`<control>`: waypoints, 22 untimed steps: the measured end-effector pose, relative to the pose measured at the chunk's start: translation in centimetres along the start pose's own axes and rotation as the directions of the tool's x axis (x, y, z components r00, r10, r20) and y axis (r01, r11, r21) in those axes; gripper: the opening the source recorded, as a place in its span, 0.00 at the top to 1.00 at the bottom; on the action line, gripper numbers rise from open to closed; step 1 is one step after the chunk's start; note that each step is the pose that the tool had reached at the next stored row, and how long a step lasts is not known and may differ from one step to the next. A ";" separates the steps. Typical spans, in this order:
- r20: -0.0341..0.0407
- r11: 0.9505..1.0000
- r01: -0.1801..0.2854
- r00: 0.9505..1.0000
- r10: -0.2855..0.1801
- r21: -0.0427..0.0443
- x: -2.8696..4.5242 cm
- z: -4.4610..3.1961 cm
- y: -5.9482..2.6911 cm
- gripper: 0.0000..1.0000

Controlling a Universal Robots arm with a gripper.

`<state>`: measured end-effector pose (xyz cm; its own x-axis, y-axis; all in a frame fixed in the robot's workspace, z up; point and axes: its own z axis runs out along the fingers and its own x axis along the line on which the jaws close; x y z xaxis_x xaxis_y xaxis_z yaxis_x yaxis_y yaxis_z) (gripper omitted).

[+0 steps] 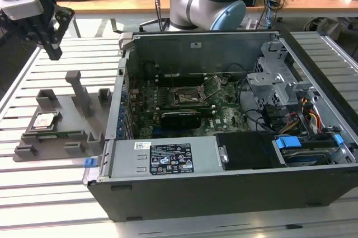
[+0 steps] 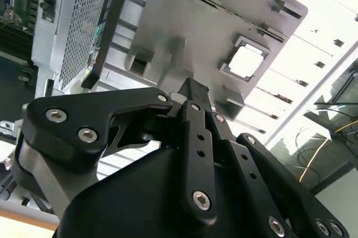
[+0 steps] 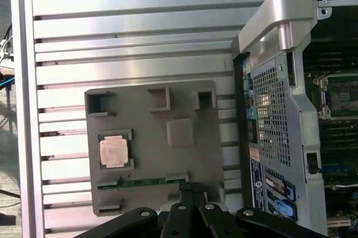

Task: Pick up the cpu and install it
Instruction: 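Reach for the cpu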

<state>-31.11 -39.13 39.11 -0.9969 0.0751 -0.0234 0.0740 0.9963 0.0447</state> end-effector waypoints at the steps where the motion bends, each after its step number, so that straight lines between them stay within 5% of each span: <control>1: 0.000 1.000 0.000 1.000 0.000 0.000 0.93 0.00 -0.04 0.89; 5: 0.000 1.000 0.000 1.000 0.000 0.000 3.96 0.00 -0.20 0.89; 12: 0.000 1.000 0.000 1.000 0.000 0.000 7.71 -0.02 -0.47 0.89; 18: 0.000 1.000 0.000 1.000 0.000 0.000 10.14 -0.03 -0.65 0.89; 22: 0.000 1.000 0.000 1.000 0.000 0.000 11.07 -0.05 -0.72 0.89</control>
<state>-42.20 -39.02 38.86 -0.9969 0.0753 -0.0233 0.0742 0.9962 0.0447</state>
